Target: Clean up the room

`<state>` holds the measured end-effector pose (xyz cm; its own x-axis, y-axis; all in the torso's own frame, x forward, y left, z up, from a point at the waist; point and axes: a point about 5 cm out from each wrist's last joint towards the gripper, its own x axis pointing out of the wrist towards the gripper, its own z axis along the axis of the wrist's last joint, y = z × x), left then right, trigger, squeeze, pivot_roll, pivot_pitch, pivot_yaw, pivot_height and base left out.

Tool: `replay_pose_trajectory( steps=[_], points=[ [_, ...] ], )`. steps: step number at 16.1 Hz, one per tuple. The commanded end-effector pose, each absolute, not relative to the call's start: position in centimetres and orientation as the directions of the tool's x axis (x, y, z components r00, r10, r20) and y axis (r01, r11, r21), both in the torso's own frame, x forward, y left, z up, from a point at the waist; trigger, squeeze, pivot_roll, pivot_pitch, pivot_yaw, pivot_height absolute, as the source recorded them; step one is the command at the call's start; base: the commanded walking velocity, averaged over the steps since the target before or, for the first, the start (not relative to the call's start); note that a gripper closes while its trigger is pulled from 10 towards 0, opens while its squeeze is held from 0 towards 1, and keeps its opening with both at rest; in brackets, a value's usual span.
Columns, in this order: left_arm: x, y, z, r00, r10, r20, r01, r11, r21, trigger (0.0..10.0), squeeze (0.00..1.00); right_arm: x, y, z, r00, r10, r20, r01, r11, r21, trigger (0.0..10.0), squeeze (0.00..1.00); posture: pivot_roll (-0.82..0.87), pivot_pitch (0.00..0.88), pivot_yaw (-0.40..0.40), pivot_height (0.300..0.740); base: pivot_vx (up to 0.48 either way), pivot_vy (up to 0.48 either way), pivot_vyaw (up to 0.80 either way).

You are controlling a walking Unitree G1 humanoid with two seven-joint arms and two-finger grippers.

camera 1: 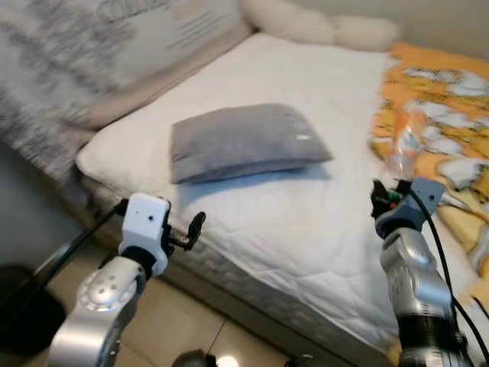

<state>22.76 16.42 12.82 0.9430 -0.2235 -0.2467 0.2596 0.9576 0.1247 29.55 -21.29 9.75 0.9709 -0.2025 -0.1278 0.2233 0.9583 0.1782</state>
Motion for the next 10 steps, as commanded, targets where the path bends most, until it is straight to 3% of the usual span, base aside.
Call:
replay_pose_trajectory(
  steps=[1,5,10],
  points=[
    [22.8,16.7,12.4,0.952,-0.166,-0.258,0.208,0.968,0.141,10.0,0.0,29.6,-19.2,11.2,0.992,-0.098,-0.081,0.111,0.98,0.163,10.0,0.0,-0.07,0.0,0.022,0.74,0.0,0.0,0.8],
    [23.8,16.1,12.3,0.97,-0.111,-0.217,0.149,0.975,0.163,10.0,0.0,27.2,-17.4,12.6,0.994,-0.02,-0.103,0.039,0.983,0.178,10.0,0.0,-0.1,0.0,0.028,0.74,0.0,0.0,0.8],
    [24.5,18.6,13.0,0.982,0.008,-0.19,0.033,0.977,0.209,10.0,0.0,26.0,-13.7,11.2,0.977,0.135,-0.164,-0.097,0.97,0.223,10.0,0.0,-0.05,0.0,0.053,0.74,0.0,0.0,0.8]
  ],
)
